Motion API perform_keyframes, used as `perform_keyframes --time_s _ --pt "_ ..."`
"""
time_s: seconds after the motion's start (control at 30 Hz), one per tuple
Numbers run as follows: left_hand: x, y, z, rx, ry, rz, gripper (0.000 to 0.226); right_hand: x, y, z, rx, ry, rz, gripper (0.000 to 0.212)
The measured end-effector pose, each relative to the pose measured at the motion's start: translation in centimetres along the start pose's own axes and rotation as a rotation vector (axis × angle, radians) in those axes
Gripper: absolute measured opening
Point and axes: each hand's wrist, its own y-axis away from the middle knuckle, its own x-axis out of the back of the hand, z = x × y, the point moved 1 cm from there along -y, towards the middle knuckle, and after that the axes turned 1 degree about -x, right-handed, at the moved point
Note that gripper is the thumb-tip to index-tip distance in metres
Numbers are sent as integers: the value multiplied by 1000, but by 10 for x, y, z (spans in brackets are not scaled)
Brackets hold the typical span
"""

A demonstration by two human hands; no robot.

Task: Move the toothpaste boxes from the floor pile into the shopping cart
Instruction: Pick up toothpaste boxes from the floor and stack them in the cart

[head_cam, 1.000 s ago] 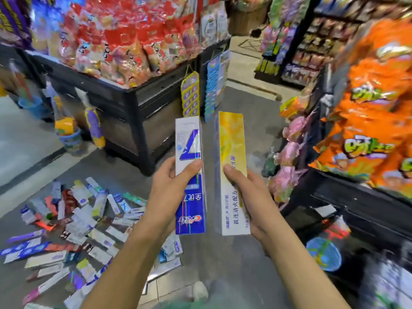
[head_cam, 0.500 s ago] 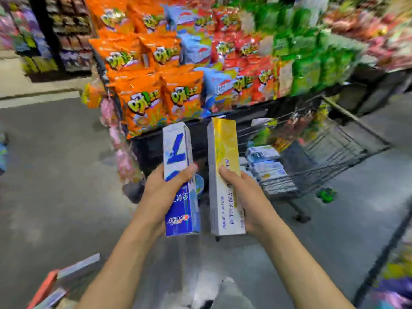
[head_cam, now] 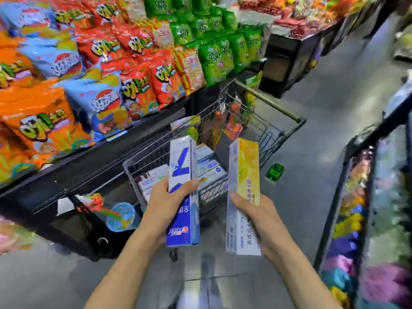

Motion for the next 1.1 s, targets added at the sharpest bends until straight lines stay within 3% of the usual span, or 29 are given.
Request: perform_keyframes --time_s 0.13,0.23,0.37,0.53,0.63,0.77,0.97,1.1 --pt "-43 -46 -4 2 -66 -4 27 48 -43 -10 -15 49 100 73" --pt "-60 -85 -8 27 -104 31 45 70 -80 -15 -24 43 166 83" --pt "-73 -149 -17 14 -246 76 56 90 -136 -26 -69 88 145 72" --pt "-86 -247 -27 -67 -473 99 34 107 -230 -39 -76 147 139 63" --pt "-91 -310 -33 -66 -584 99 33 113 -291 -48 -97 219 96 63" --pt "-97 -385 -43 -113 -810 67 30 117 -371 -50 -95 349 30 41" --pt "-91 -472 -97 -51 -956 5 61 119 -481 -34 -125 460 -44 41" --pt "-89 -528 -162 -73 -1081 -109 66 125 -541 -2 -198 458 -75 35"
